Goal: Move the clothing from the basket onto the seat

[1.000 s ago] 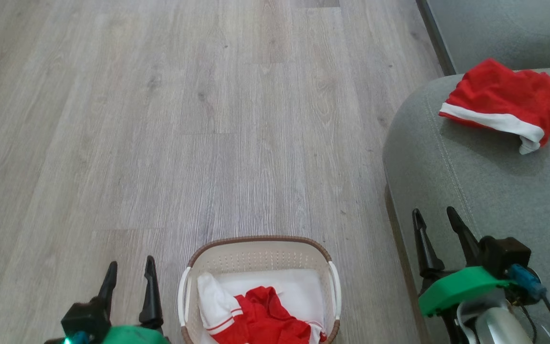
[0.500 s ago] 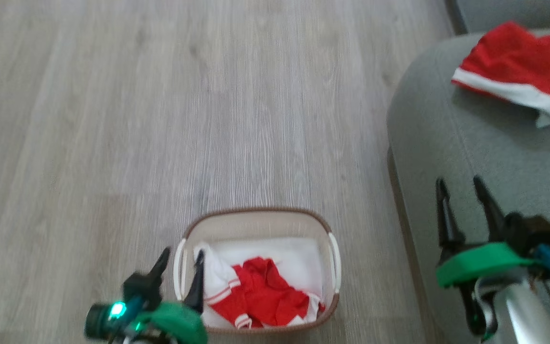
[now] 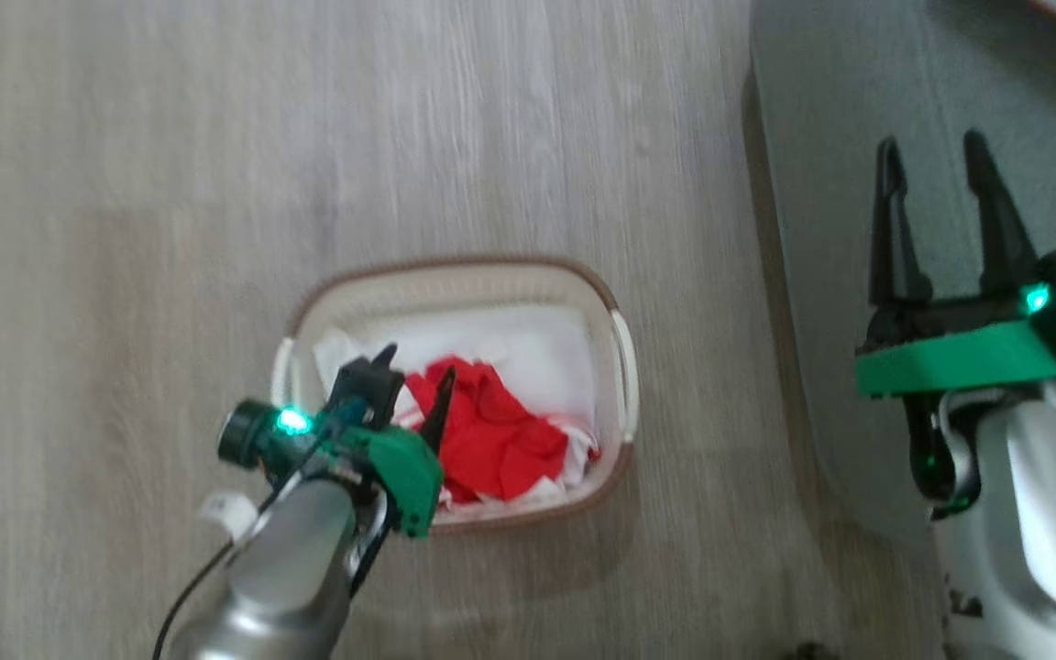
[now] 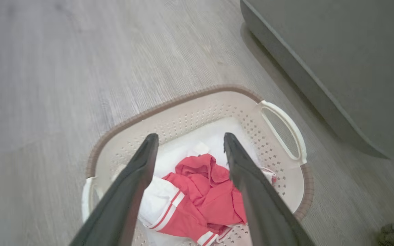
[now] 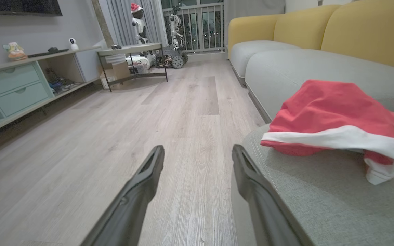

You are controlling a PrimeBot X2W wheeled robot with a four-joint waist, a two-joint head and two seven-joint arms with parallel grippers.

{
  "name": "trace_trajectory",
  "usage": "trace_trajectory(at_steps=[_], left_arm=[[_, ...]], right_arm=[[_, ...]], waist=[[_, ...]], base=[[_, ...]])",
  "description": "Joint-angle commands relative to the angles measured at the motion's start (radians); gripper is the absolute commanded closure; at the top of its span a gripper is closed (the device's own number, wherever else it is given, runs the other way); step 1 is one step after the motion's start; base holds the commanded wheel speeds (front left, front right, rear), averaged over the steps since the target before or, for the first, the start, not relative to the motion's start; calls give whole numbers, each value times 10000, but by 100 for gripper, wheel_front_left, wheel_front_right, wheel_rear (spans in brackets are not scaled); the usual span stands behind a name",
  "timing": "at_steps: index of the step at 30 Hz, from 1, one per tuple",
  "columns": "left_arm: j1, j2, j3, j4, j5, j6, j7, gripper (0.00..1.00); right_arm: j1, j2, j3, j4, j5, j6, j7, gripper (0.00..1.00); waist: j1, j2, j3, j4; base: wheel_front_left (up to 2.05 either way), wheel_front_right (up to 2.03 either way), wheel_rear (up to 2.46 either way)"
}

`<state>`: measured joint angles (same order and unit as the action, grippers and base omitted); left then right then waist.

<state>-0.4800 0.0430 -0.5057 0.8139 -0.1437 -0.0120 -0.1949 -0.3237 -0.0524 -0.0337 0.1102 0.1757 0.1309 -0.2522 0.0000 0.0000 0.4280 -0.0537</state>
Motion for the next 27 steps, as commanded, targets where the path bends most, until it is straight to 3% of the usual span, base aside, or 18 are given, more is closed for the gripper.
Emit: trace_trajectory(at_steps=[1, 5, 19, 27], left_arm=[[-205, 72, 196, -91, 35, -21, -9, 0], [-1483, 72, -439, 1240, 94, -135, -28, 0], [-3531, 121, -1358, 3788, 559, -197, -226, 0], [-4082, 353, -1456, 4430, 603, 217, -145, 0]], right_arm=[[-186, 22, 231, -391, -27, -2, -95, 0], [-711, 22, 315, -848, 114, -2, -95, 0], [-1385, 22, 554, -1509, 648, -2, -95, 0], [-1565, 22, 615, -1564, 748, -2, -95, 0]], waist=[[0, 0, 1186, -546], [0, 0, 2420, -987], [0, 0, 4339, -1673], [0, 0, 4789, -1886]], base=[[0, 0, 0], [0, 0, 0], [0, 0, 0], [0, 0, 0]])
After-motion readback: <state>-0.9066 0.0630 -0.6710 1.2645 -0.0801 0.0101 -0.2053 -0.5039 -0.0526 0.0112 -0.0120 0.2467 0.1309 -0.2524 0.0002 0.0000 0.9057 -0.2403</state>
